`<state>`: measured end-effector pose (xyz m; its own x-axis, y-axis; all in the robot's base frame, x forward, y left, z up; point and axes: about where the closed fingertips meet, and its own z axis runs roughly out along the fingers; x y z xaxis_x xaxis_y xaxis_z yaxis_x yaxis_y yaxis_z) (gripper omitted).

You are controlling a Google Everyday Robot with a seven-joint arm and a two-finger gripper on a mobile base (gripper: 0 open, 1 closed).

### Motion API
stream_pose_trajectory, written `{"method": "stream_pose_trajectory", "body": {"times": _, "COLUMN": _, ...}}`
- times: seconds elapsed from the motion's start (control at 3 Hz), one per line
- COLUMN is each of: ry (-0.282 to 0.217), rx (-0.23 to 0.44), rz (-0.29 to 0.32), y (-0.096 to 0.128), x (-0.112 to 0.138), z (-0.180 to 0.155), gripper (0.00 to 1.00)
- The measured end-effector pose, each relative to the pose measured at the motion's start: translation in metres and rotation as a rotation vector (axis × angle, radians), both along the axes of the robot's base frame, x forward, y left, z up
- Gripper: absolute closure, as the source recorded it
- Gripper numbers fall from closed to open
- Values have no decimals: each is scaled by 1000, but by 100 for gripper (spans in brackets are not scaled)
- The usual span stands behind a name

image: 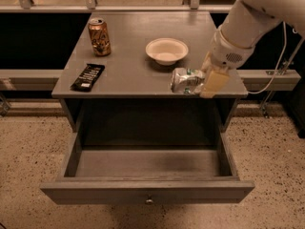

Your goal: Pick 7up can from top drawer and place on counter

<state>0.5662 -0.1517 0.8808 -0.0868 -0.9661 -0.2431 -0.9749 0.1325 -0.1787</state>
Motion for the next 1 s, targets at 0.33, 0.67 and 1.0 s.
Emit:
{"method": "stream_pose_trajectory", "body": {"times": 0.33, "ry": 21, "rx": -37, "rz": -25, "y": 2, "x": 28, "z": 1, "gripper": 100}}
{"method": "stream_pose_trajectory", "body": {"times": 0.67, "ry": 33, "rx": -38, "rz": -52, "y": 3, "x": 44, "z": -11, "gripper": 86}}
{"method": "stream_pose_trajectory", "body": {"times": 1.0, "ry": 41, "rx": -27, "rz": -71, "y": 3, "x": 50, "z": -28, "gripper": 62}}
